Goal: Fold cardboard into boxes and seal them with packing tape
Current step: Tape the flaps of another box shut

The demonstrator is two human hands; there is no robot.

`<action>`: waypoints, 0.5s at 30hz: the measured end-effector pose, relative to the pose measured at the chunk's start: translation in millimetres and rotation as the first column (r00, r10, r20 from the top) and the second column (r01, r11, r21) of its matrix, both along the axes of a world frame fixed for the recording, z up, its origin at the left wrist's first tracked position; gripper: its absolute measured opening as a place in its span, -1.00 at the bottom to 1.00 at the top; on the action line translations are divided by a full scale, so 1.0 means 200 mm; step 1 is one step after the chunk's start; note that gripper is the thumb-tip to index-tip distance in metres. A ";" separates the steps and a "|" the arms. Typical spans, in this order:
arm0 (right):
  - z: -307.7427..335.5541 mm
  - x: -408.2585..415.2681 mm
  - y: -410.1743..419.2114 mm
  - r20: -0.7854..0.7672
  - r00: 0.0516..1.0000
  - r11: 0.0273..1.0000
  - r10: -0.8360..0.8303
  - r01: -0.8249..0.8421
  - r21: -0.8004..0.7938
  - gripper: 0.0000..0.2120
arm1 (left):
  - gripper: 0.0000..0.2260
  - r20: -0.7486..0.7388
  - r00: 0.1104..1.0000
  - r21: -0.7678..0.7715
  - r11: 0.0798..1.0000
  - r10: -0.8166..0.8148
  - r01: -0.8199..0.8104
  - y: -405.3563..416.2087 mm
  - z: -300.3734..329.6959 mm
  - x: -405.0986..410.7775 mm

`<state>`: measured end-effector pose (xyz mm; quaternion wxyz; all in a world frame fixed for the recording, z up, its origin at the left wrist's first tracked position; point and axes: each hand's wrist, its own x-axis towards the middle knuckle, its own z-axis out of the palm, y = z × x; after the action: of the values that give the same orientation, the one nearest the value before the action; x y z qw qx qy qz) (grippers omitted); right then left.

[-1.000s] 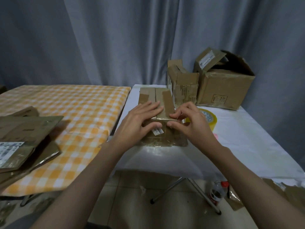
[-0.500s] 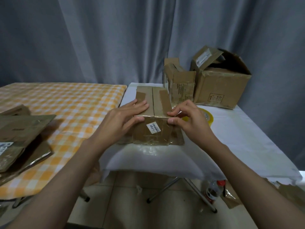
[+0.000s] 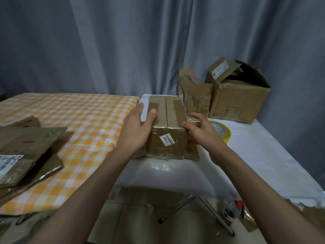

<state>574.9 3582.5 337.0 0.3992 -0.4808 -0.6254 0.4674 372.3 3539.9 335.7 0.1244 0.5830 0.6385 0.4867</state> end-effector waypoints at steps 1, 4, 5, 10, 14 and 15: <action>0.01 -0.02 0.01 0.004 1.000 1.000 0.001 -0.001 -0.023 -0.49 | -0.53 0.018 1.000 -0.082 0.996 0.023 -0.021 0.01 0.02 0.00; 0.05 -0.04 -0.01 -0.008 1.000 0.999 0.001 -0.001 -0.043 -0.49 | -0.56 0.129 0.989 -0.179 0.980 -0.068 0.090 0.00 0.07 0.01; 0.07 -0.04 -0.02 -0.020 1.000 0.999 -0.003 0.002 -0.033 -0.51 | -0.57 0.151 0.985 -0.149 0.984 -0.080 0.103 -0.01 0.09 0.02; 0.15 -0.03 -0.06 -0.143 0.989 0.994 0.035 -0.020 0.111 -0.66 | -0.35 0.286 0.941 0.075 0.983 -0.182 0.167 -0.07 0.20 -0.01; 0.16 0.00 -0.08 -0.283 0.957 0.994 0.056 -0.027 0.107 -0.60 | -0.43 0.256 0.929 0.125 0.962 -0.268 0.243 -0.13 0.22 -0.03; 0.16 0.01 -0.08 -0.326 0.943 0.997 0.066 -0.049 0.058 -0.45 | -0.56 0.351 0.896 0.135 0.961 -0.274 0.241 -0.13 0.23 -0.03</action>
<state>577.3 3566.7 368.0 0.4955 -0.3679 -0.5753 0.5368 366.8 3513.3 381.2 0.2788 0.5663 0.4993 0.5935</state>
